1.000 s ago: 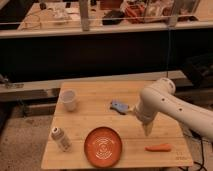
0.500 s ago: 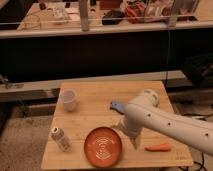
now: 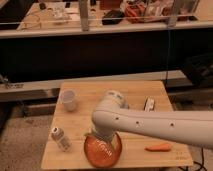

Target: Move the arm in a circular motion

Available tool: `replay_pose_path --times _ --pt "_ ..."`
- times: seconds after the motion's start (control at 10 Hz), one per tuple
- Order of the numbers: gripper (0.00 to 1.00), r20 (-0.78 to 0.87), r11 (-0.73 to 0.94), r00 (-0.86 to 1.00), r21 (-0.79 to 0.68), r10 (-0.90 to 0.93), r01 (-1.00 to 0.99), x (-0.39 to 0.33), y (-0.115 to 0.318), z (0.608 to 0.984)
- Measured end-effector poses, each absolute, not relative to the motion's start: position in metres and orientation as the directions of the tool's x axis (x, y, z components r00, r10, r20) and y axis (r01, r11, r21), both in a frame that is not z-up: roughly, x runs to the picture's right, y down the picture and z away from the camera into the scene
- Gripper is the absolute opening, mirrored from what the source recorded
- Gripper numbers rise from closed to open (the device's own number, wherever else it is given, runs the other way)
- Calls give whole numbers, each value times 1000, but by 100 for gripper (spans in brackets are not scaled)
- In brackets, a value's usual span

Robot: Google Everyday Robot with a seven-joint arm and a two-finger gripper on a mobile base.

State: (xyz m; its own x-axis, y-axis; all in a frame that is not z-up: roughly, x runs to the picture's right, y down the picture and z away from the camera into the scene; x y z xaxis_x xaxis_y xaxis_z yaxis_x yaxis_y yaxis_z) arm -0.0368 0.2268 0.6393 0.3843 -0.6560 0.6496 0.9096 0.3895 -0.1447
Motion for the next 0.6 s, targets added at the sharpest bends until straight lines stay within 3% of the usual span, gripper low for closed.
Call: replay_pose_path --times 0.6 --pt "80 658 413 411 -163 -631 896 -38 119 730"
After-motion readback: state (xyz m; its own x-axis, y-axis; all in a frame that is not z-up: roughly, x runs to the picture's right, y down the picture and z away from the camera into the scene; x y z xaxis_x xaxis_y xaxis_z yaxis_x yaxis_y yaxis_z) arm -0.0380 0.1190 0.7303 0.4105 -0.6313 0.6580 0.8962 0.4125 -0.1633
